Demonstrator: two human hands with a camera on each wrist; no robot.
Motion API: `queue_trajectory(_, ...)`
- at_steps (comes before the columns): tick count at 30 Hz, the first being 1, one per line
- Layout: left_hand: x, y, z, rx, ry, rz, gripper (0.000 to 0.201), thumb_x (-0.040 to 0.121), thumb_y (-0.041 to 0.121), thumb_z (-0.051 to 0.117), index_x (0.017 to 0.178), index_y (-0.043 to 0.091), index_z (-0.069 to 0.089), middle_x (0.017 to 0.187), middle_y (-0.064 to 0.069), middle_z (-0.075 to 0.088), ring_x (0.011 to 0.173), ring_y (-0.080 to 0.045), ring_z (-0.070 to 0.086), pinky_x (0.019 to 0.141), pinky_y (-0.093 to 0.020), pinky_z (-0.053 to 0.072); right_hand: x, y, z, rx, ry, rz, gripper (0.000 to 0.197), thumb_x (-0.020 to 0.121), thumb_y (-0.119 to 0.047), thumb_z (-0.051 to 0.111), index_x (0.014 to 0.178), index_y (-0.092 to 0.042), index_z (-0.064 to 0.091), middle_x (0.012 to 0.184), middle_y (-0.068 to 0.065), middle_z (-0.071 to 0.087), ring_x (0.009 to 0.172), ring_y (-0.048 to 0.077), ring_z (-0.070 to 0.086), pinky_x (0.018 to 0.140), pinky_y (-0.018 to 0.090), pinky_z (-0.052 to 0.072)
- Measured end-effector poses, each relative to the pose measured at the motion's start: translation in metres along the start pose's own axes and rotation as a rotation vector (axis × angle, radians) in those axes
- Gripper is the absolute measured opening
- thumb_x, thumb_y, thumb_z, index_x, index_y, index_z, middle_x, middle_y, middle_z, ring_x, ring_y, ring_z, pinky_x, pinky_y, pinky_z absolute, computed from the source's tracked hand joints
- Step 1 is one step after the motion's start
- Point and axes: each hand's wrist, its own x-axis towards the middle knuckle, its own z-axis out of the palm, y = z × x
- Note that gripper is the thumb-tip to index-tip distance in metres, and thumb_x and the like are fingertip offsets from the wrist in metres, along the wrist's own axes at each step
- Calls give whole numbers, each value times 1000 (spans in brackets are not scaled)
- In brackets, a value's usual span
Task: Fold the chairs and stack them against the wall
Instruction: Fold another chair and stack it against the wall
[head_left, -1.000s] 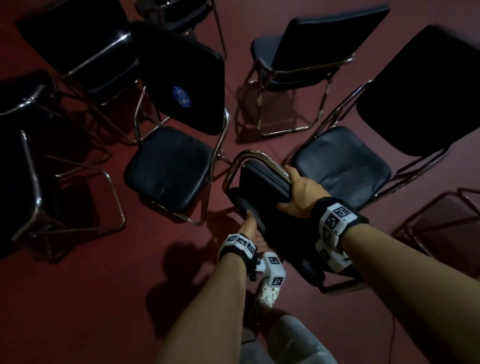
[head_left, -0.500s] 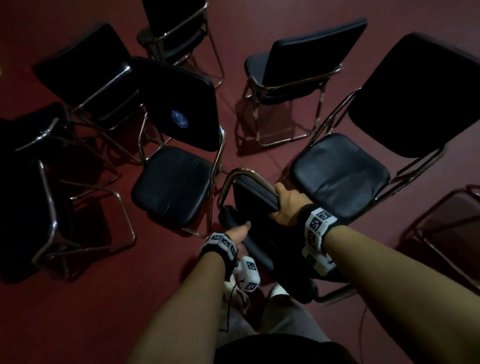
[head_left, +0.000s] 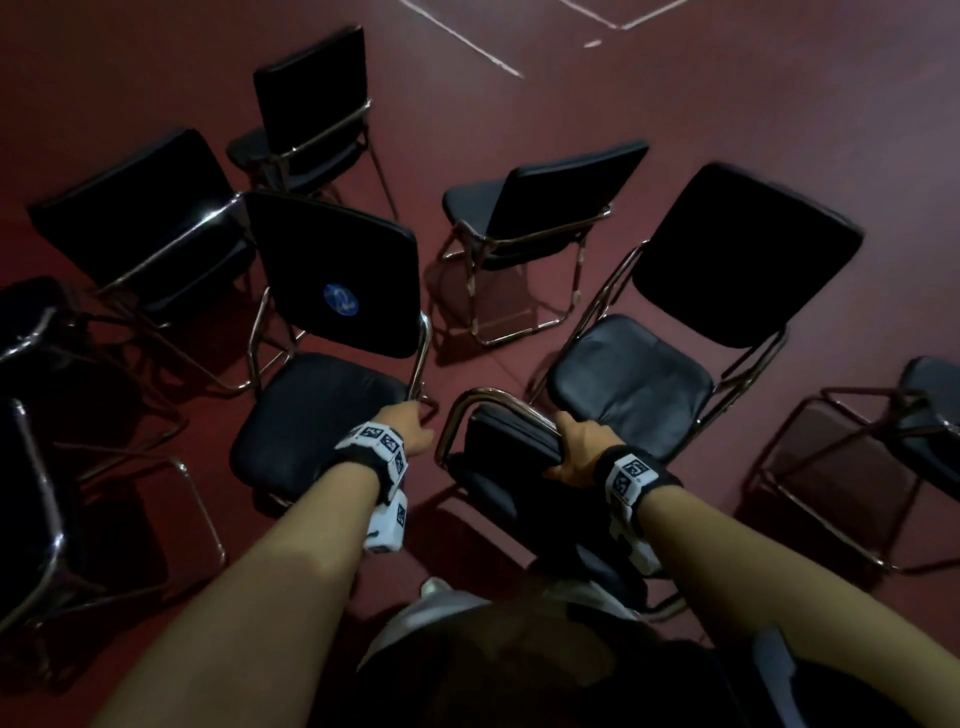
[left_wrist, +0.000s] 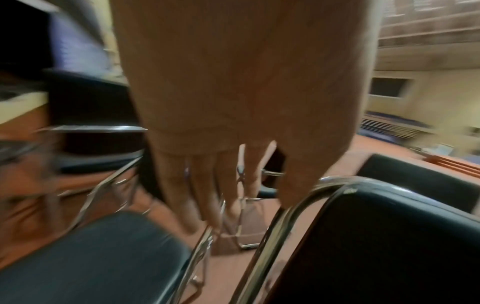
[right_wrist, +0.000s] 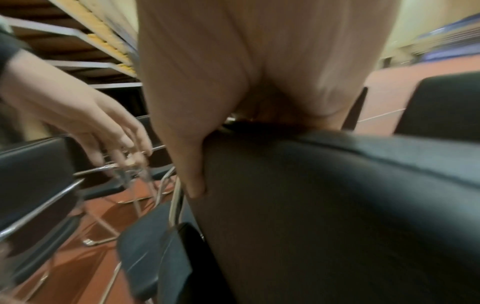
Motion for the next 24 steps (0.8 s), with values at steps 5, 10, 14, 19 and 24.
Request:
queue_trajectory(5,5,22,-10,154,14,381,91,69,40,75,148,31,32,143,-6,42,126,-32,47,105,-44,45,-5,-11,10,-12,-27,3,73,67,-55,77,122,-22,41,117,11,66,102,35,66,83,37,54)
queue_trajectory(10,3,61,7,429,-13,569,90,66,36,79,144,36,33,141,1,40,129,-27,40,103,-53,41,-5,-11,14,50,-15,-53,81,71,-54,75,136,-24,36,122,11,64,106,34,65,87,36,51)
queue_trajectory(14,7,79,24,482,-13,556,72,63,28,83,121,25,40,118,-2,52,114,-30,53,95,-48,45,-12,12,11,106,-125,-54,119,64,-56,80,155,-31,8,140,11,55,122,31,58,100,38,49)
queue_trajectory(19,11,97,26,583,-51,564,78,59,41,92,114,19,41,114,-4,60,105,-29,61,83,-40,49,-26,52,15,102,-179,-4,133,63,-54,79,150,-44,-21,135,12,60,120,32,60,101,41,49)
queue_trajectory(24,11,113,9,579,-163,539,93,52,49,94,125,23,43,119,-5,57,108,-29,58,83,-41,54,-12,62,2,109,-184,-41,122,60,-54,79,156,-38,6,133,8,61,116,28,63,94,34,52)
